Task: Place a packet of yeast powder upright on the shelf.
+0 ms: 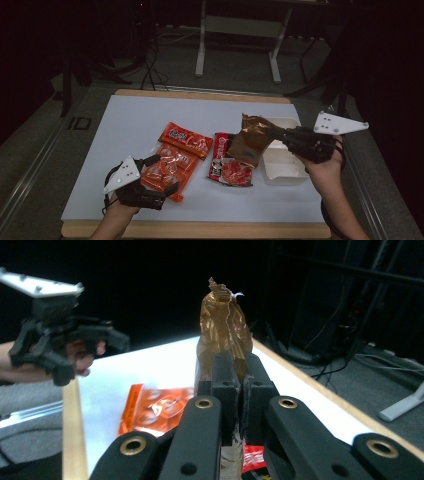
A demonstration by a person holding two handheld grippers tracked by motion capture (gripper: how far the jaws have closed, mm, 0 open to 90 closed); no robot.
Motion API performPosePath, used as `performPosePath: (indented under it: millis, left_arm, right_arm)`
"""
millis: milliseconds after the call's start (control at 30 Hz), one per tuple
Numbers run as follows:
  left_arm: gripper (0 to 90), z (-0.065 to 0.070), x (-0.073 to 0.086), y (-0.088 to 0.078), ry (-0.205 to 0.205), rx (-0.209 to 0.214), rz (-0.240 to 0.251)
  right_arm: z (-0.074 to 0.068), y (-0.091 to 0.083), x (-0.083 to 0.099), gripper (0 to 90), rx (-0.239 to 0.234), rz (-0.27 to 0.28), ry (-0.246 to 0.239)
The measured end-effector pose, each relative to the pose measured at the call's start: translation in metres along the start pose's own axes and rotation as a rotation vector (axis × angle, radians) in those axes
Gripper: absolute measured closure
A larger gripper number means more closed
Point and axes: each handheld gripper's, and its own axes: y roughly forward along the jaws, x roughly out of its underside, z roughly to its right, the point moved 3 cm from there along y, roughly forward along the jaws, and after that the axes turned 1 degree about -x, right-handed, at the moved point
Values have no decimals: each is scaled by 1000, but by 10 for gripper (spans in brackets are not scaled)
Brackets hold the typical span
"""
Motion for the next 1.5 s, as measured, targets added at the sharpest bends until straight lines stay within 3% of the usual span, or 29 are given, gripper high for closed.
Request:
performPosePath:
  millis: [100,333,600,733,800,967,1200,1333,1400,1500]
  left_arm:
    - [14,-4,8,-3,6,-16,18]
    - [15,-13,29,-7,-34,-43,9]
    - [15,-15,44,-10,-11,-78,30]
    - [15,-17,49,-8,-42,-76,29]
    - [15,-18,50,-8,-44,-78,28]
    - [15,-19,53,-10,-68,-77,35]
    - [15,-21,54,-11,-73,-77,42]
    - [15,-20,54,-10,-75,-73,42]
    - [16,-20,55,-9,-76,-70,40]
    - [16,-19,55,-9,-80,-67,41]
  right_arm:
    - [7,-2,-3,876,17,2,-6]
    - [28,-2,-10,876,56,-8,-12]
    - [53,-6,-11,876,110,-10,-15]
    - [66,-8,-8,878,134,-24,-5]
    - [69,-8,-7,879,136,-23,1]
    - [91,-14,0,879,136,-12,35]
    - [112,-19,12,881,186,-42,58]
    - [125,-20,19,879,202,-38,49]
    - [131,-19,23,877,206,-40,7]
    - [137,-19,27,877,225,-37,10]
